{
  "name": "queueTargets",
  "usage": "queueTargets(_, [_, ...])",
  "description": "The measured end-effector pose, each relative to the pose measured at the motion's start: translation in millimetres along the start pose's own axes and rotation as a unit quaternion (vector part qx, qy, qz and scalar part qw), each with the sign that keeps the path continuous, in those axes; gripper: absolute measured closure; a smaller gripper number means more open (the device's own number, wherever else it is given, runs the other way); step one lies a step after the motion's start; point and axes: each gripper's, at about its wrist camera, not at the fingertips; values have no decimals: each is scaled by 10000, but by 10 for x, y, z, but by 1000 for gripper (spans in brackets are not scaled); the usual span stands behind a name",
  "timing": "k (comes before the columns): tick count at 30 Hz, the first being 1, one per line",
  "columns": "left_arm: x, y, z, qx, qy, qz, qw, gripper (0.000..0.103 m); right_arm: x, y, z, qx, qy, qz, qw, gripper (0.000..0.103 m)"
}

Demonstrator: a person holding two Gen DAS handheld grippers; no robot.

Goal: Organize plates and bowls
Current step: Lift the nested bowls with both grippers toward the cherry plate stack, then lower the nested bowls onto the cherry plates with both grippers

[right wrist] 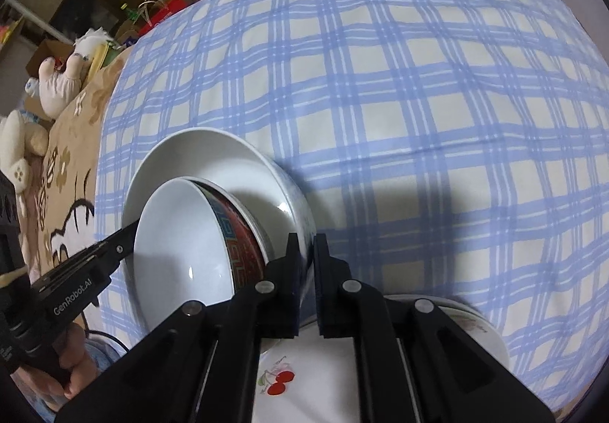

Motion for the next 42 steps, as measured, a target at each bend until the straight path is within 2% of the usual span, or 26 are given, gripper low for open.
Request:
queueTargets(5, [86,-28,-105,-70,-360,-458,9983,94,4,-65,-89,-262,-46,83,9996,96])
queueTargets(10, [29,-44,-146,-36,-123,-455,9989,96,36,-30,-175,-250,-8,49,9997,95])
queueTargets(15, [35,-36,-196,11,-314,-661,9973,95,39,3,-270,-323,-92,18,9994,95])
queueTargets(21, [-9,-47,-253,39,-348,-783,9963,95,42,24,-416,-367,-160,-101,9991,95])
queueTargets(35, [-170,-146,-597,-71,-392,-617,9973,94,-140,-123,-778,-528,52,46,9986,95])
queueTargets(42, [-485,-302,-677,-53,-420,-388,9984,94,-444,-326,-1010,-667,-14,253,9974,95])
Point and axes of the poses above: each gripper's, at about its wrist camera, not at the fingertips, and z roughly the way its jaws point, x to its left, y to its top, and after that the axes turned 11 degrees about -y, right-handed
